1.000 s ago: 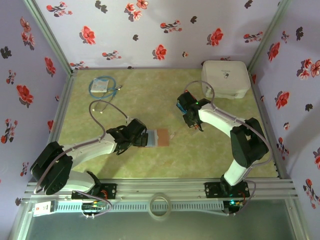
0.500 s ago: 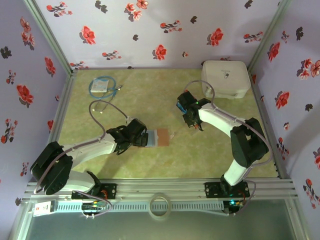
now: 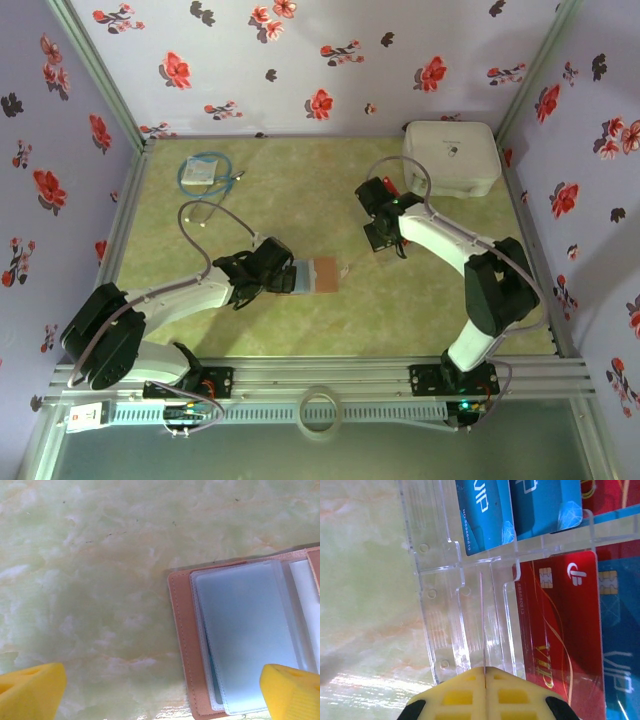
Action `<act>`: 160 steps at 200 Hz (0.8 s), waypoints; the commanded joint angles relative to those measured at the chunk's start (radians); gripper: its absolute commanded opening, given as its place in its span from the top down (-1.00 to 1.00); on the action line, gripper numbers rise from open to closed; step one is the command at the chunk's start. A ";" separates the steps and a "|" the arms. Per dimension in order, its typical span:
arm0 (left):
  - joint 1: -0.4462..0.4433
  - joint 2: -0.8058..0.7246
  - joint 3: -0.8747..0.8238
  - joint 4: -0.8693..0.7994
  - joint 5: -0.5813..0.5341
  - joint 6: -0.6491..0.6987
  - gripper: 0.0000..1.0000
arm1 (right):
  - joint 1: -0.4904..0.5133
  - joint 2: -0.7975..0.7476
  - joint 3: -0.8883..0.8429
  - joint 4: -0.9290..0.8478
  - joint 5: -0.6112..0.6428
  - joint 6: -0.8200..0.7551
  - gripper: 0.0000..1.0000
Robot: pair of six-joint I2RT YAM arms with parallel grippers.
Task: Put the credit cards into the card holder
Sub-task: Pick up the credit card from the storage box.
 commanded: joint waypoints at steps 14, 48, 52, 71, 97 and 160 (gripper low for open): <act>-0.009 0.016 0.016 -0.026 0.005 0.031 -0.99 | -0.004 -0.115 0.053 -0.077 -0.068 0.003 1.00; -0.010 0.034 0.036 -0.034 0.006 0.045 -0.99 | 0.002 -0.230 0.022 -0.034 -0.220 0.080 1.00; -0.011 0.040 0.040 -0.034 0.007 0.048 -0.99 | 0.002 -0.243 0.010 -0.019 -0.245 0.095 1.00; -0.019 0.074 0.060 -0.037 0.006 0.053 -0.99 | 0.001 -0.309 -0.070 0.088 -0.357 0.183 1.00; -0.036 0.124 0.083 -0.045 -0.009 0.056 -0.99 | 0.002 -0.380 -0.222 0.320 -0.530 0.339 1.00; -0.059 0.188 0.090 -0.074 -0.067 0.047 -0.99 | 0.076 -0.376 -0.474 0.698 -0.643 0.533 1.00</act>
